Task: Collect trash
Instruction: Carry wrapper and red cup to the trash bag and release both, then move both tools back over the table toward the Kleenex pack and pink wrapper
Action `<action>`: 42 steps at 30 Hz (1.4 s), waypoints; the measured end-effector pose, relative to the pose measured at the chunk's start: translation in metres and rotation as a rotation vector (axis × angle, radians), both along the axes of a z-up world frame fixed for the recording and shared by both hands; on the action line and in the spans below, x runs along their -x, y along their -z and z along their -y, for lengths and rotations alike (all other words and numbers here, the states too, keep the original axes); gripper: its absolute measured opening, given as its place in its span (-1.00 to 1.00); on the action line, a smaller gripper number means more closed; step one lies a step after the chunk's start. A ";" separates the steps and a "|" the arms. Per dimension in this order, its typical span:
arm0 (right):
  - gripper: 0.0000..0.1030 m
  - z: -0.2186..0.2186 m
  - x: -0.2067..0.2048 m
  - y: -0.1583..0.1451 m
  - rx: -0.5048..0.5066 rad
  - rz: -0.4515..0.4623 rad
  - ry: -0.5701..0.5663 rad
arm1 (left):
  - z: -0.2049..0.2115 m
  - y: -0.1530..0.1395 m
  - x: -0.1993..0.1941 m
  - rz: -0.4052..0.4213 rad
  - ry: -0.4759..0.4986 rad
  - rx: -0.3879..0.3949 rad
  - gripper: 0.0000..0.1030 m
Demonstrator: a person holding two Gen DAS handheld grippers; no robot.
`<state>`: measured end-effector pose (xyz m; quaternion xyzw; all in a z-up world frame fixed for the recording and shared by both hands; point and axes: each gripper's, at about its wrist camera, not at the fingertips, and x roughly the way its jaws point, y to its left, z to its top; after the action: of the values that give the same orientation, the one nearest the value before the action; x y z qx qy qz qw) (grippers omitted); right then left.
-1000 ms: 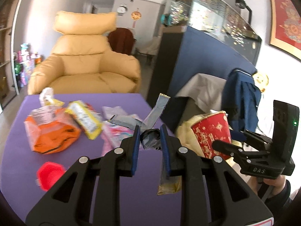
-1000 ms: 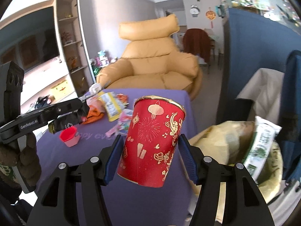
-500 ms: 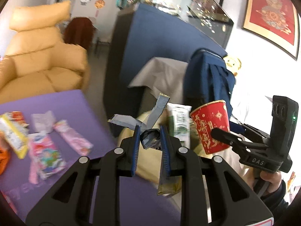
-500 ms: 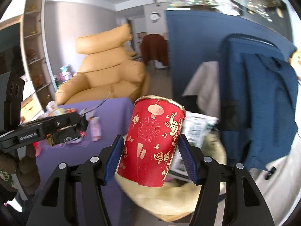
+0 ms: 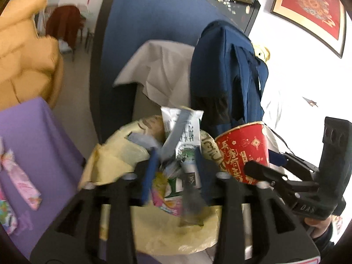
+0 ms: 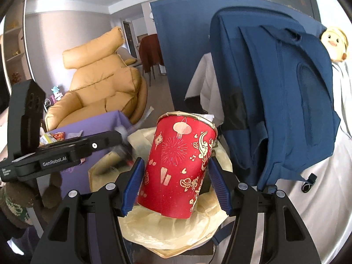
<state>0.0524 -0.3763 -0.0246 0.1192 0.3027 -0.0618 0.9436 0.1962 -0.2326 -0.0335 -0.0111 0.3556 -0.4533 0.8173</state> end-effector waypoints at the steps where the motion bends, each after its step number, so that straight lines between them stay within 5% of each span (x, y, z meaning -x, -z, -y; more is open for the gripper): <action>1: 0.11 0.002 -0.004 0.003 -0.004 -0.007 -0.001 | 0.001 0.004 -0.005 -0.030 0.001 0.000 -0.06; 9: 0.11 0.008 -0.060 0.016 0.041 -0.058 -0.015 | -0.031 0.009 -0.008 -0.085 -0.062 0.009 -0.04; 14: 0.05 0.004 -0.103 0.043 -0.011 -0.194 -0.082 | -0.063 0.006 -0.001 -0.085 -0.105 0.006 -0.03; 23: 0.04 -0.015 -0.101 0.064 -0.019 -0.311 -0.104 | -0.113 0.007 0.005 -0.067 -0.187 0.000 -0.02; 34: 0.19 -0.036 -0.070 0.029 0.046 -0.222 -0.090 | -0.181 0.010 0.009 -0.046 -0.320 -0.008 0.08; 42: 0.19 -0.085 -0.062 0.004 0.038 -0.138 -0.229 | -0.242 0.015 0.014 -0.017 -0.471 -0.041 0.08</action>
<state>0.1143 -0.2909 -0.0282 0.0613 0.3773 0.0325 0.9235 0.1819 0.0096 -0.0486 -0.0808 0.3591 -0.2429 0.8975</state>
